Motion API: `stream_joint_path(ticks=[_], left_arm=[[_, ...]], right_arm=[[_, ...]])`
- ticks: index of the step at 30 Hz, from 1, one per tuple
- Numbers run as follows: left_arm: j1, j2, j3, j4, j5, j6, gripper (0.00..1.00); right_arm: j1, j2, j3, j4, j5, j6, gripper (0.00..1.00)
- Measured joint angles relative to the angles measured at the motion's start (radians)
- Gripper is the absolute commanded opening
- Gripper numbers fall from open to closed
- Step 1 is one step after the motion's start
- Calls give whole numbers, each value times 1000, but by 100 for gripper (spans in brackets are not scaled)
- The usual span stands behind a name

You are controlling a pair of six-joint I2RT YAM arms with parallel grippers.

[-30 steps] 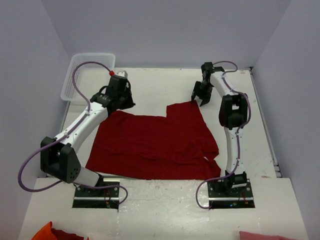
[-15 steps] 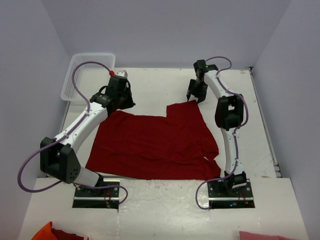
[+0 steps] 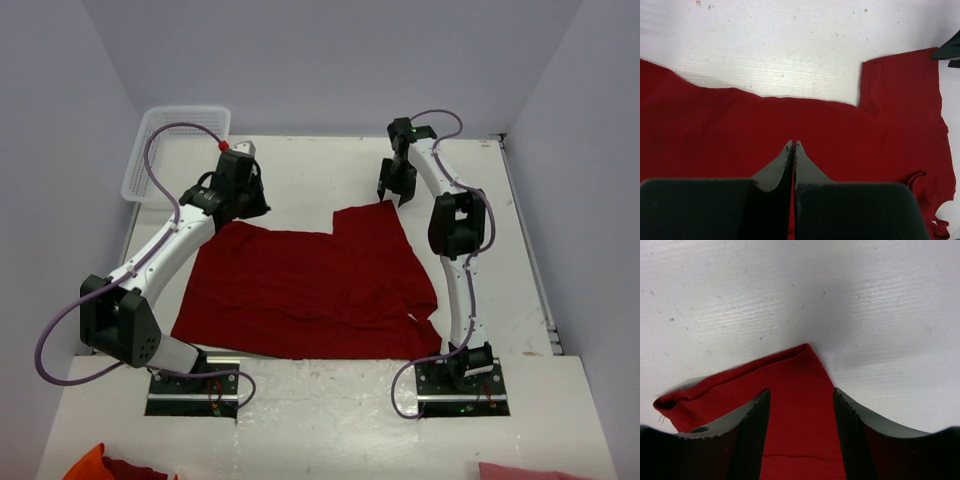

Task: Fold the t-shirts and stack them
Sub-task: Grap the side of the flattened tshirt furthest away from the robot with both arms

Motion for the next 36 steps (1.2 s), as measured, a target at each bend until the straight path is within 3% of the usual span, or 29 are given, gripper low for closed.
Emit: stream_joint_path(ticks=[16,19,28,36], left_arm=[[0,-16,-2,2,10,21,0],[0,-18,-18,19,31,38,0],[-72,211,35,88,125,76,28],[-186,441,267,112,106,99,39]], right_arm=[[0,33,32,-76,-6,-61,52],[0,23,-6,-42,-2,-49,56],[2,-247,-378,187,47,3,62],[2,-541,-502,342,79,5,64]])
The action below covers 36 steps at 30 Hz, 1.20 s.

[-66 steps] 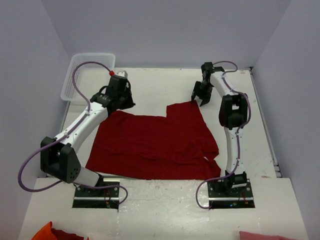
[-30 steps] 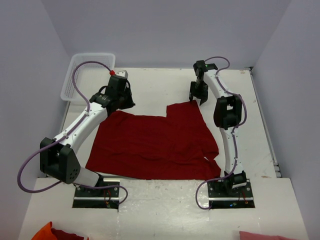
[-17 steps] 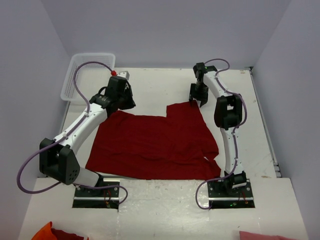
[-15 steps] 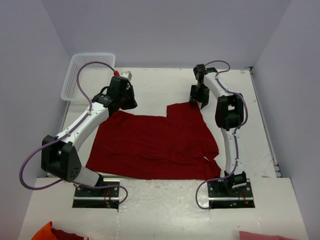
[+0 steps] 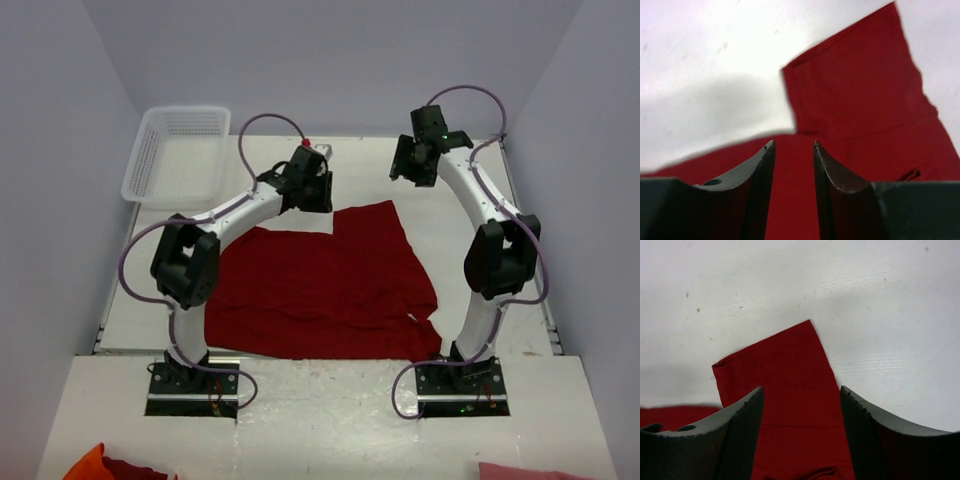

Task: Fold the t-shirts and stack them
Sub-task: Grap the side of the flattened tshirt furthest away from the robot with both arms

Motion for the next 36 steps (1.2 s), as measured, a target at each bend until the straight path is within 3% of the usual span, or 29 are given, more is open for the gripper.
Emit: stream_joint_path(ticks=[9,15,21,36], left_arm=[[-89,347,423,24,19,62,44],[-108,523,587,24,57,109,45],[-109,605,645,24,64,161,48],[-106,637,666,19,6,285,50]], right_arm=[[0,-189,-264,67,48,26,66],[-2,-284,-375,94,47,32,66],[-13,-295,-419,116,45,28,66],[-28,-283,-408,124,29,25,66]])
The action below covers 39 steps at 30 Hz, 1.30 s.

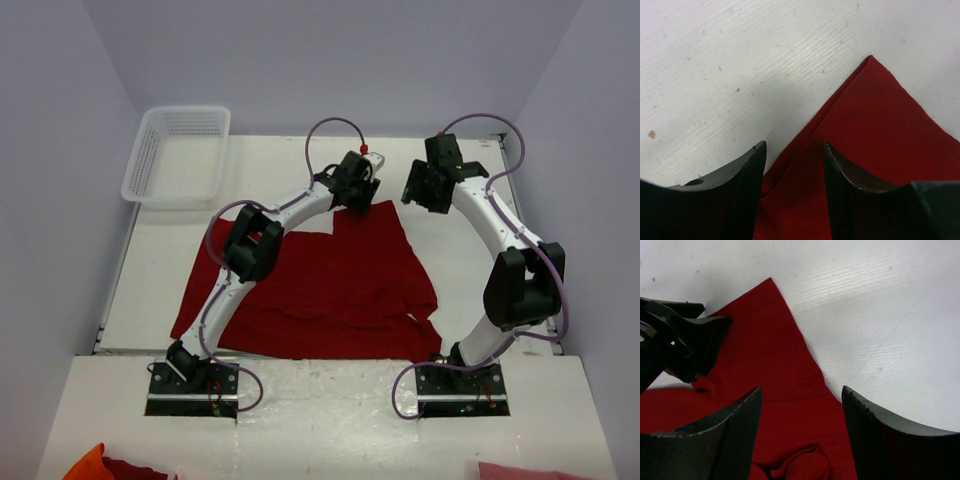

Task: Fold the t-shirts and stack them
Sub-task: Grap the side of the flattened tshirt furthest away from the robot with both arms

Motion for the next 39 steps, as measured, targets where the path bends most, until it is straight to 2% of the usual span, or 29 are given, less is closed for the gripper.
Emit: stream_joint_path(ticks=[3,6,7,9,10,13,25,39], left_arm=[[0,2,-11,10,-1,7,46],[0,-3,-29,33,-3,13,36],[0,-6,-37,40,-3,16,27],[2,-16,-61,58,-2,13,18],[2,-21,-71,65,-2,14,8],[4,-31,-95,81,-2,12,0],[5,-86,-180,90,-2,12,0],[5,-198,-322,67,7,-13,0]], right_arm=[[-1,7,16,0,-11,0,66],[-3,14,26,2,-15,0,66],[-3,17,28,0,-15,0,66],[-4,29,38,-2,-16,0,66],[-4,41,47,-4,-17,0,66],[-4,81,85,-15,-23,0,66],[-5,206,188,-66,-49,2,67],[-5,505,491,-189,-193,-20,64]])
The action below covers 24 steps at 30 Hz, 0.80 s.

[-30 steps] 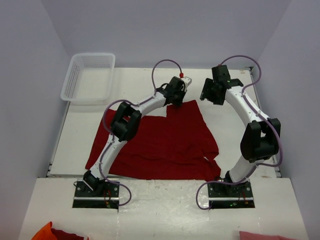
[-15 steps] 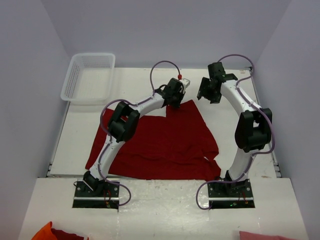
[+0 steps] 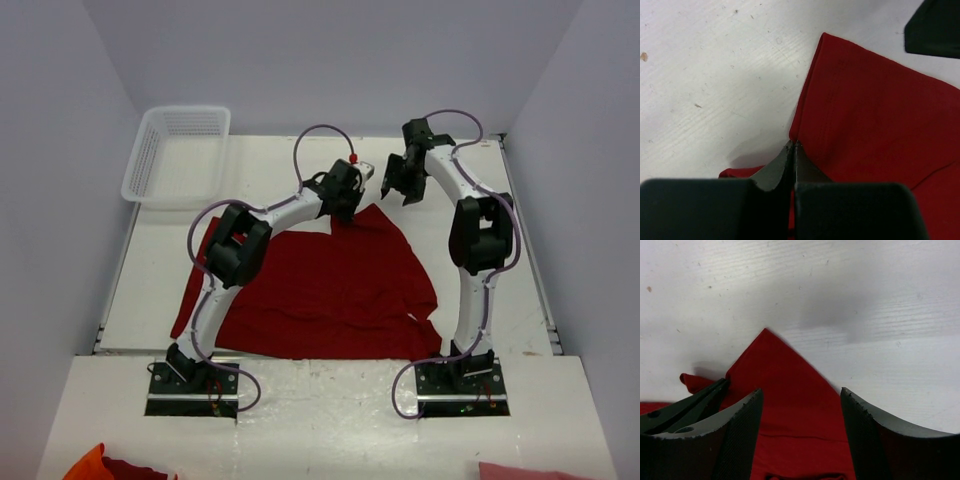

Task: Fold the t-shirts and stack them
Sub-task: Grap the side of the flattened tshirt furthest away from the robot with both arms

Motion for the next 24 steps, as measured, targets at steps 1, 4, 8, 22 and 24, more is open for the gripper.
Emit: stream_joint_path(ticks=[1,4,8,22,24], left_arm=[[0,-4,-6,0,6,-3,0],[0,-14,-29,8,29,-15,0],[-1,-39,-74,14,59,-24,0],[-31,-200,-220,64,77,-73,0],[-39,-215,-237,74,79,-77,0]], right_arm=[[0,15,13,-12,-6,-2,64],[0,46,27,-32,-29,-5,64],[0,56,27,-42,-60,-6,64],[3,61,20,-30,-160,-12,64],[5,61,-2,-20,-160,-12,63]])
